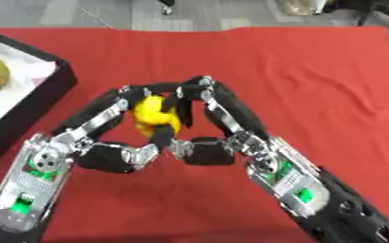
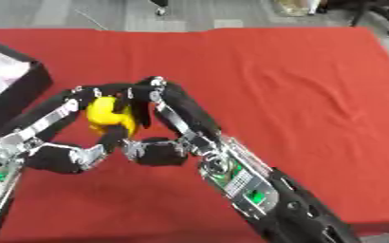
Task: Pick up the objects with one hand, pass them to the other hand, and then place them into the box on the other side of the table.
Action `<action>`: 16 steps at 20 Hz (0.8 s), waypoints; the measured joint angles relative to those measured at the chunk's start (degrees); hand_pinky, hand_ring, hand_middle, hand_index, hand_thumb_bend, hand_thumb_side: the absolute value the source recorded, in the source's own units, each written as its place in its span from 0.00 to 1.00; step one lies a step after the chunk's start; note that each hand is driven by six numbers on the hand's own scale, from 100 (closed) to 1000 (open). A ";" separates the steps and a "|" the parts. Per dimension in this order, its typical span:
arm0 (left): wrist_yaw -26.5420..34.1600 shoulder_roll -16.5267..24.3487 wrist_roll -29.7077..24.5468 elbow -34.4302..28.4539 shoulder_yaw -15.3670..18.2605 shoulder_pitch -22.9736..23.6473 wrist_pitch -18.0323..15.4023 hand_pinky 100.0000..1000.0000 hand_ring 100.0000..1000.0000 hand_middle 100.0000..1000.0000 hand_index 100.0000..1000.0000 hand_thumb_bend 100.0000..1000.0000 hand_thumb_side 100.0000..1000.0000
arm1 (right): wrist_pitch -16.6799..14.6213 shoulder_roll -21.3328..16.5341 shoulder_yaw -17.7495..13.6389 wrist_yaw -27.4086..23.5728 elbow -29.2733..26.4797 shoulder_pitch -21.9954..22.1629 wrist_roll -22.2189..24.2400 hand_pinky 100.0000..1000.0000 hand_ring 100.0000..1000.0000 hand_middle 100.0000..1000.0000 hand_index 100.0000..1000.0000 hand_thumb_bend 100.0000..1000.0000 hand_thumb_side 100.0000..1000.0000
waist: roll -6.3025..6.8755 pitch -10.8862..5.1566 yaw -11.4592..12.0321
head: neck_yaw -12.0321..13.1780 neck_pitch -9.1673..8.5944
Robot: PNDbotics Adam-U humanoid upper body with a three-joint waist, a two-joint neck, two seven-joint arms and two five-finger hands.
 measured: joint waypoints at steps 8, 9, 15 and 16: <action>0.93 -0.90 7.01 0.26 -1.66 0.00 3.26 0.18 0.32 0.01 0.12 0.00 0.53 | -0.43 0.00 -0.63 -0.02 -0.34 0.00 0.28 0.74 0.23 0.42 0.11 0.00 0.00 | 0.00 0.00 -0.20 | 0.01 0.00; 1.18 -0.92 7.55 0.26 -1.84 -0.01 3.72 0.17 0.31 0.00 0.11 0.00 0.53 | -0.64 0.00 -0.73 -0.02 -0.34 0.00 0.42 0.74 0.24 0.43 0.11 0.00 0.00 | -0.01 0.00 -0.20 | 0.01 0.00; 2.64 -1.42 9.40 0.38 -2.34 -0.08 6.20 0.14 0.27 0.00 0.05 0.00 0.50 | -2.19 0.05 -1.02 0.03 -0.70 -0.02 1.40 0.75 0.25 0.45 0.13 0.00 0.00 | -0.05 0.00 -0.27 | 0.00 0.00; 2.96 -1.47 9.56 0.43 -2.45 -0.07 6.60 0.12 0.25 0.00 0.03 0.00 0.49 | -2.46 0.11 -1.08 0.07 -0.94 -0.01 1.60 0.75 0.25 0.46 0.18 0.00 0.00 | -0.08 0.00 -0.28 | 0.00 0.01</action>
